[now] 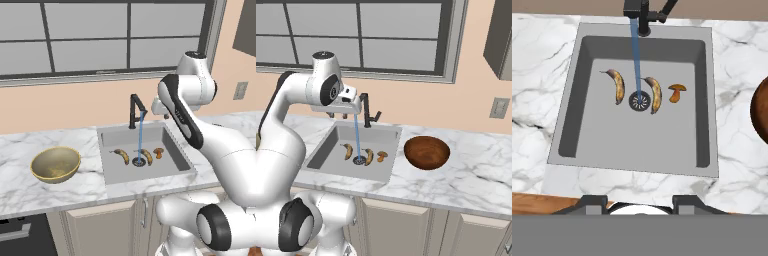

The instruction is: Pick the bananas from the sink and place them in one bowl. Place the mushroom in the other bowl. Then turn off the sink faucet.

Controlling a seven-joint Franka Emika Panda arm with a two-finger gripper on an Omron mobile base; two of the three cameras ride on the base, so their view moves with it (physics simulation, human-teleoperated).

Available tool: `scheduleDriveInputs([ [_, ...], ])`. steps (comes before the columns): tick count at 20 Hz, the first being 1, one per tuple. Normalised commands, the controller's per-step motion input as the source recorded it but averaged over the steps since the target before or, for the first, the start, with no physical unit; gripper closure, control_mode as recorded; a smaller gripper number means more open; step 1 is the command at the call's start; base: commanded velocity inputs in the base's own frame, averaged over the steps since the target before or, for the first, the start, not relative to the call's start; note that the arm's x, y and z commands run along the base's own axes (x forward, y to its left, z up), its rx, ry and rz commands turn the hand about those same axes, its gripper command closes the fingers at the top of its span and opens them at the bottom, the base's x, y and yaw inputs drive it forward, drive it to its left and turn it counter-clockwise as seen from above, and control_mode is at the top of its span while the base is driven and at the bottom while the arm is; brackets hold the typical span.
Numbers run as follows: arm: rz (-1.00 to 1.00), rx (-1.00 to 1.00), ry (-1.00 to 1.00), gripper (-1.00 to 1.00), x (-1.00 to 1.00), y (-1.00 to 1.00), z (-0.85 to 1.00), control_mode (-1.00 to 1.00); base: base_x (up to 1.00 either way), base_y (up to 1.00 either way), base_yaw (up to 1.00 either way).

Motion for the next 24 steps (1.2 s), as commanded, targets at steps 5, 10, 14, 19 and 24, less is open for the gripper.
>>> scheduleDriveInputs([
  [5, 0.0, 0.0, 0.0, -1.0, 0.0, 0.0, -0.08, -1.0, 0.0, 0.0, 0.0],
  [10, 0.0, 0.0, 0.0, -1.0, 0.0, 0.0, -0.09, -1.0, 0.0, 0.0, 0.0],
  [14, 0.0, 0.0, -0.01, -1.0, 0.0, 0.0, -0.17, -1.0, 0.0, 0.0, 0.0],
  [19, 0.0, 0.0, 0.0, -1.0, 0.01, 0.0, -0.23, -1.0, 0.0, 0.0, 0.0],
  [24, 0.0, 0.0, 0.0, -1.0, 0.0, 0.0, -0.31, -1.0, 0.0, 0.0, 0.0],
])
